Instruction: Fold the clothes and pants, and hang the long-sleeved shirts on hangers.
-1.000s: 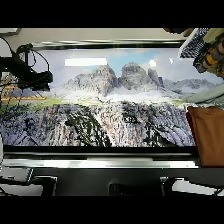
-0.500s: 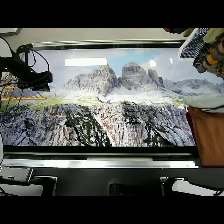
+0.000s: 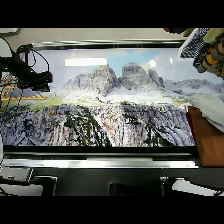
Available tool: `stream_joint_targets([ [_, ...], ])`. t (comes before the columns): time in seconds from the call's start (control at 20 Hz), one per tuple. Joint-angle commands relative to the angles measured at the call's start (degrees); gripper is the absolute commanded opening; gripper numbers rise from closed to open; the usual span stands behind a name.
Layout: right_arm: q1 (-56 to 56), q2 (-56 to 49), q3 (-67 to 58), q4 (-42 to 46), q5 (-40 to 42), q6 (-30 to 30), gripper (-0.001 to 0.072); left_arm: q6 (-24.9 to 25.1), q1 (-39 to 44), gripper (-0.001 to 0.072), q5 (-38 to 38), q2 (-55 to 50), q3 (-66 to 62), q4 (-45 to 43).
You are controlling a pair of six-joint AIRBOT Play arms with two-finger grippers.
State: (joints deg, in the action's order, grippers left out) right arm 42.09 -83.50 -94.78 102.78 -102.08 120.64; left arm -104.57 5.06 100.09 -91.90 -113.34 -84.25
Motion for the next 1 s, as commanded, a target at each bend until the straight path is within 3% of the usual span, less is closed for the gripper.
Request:
stream_joint_targets([
  [0.0, 0.2, 0.0, 7.7, 4.8, -0.5, -6.6, 0.0041, 0.0, 0.0, 0.0016, 0.0, 0.0, 0.0, 0.0],
  [0.2, 0.2, 0.0, 12.2, 10.0, 1.6, -7.6, 0.0041, 0.0, 0.0, 0.0016, 0.0, 0.0, 0.0, 0.0],
  [0.95, 0.2, 0.1, 17.8, 13.9, -0.6, -13.2, 0.0044, -1.0, 0.0, 0.0016, 0.0, 0.0, 0.0, 0.0],
])
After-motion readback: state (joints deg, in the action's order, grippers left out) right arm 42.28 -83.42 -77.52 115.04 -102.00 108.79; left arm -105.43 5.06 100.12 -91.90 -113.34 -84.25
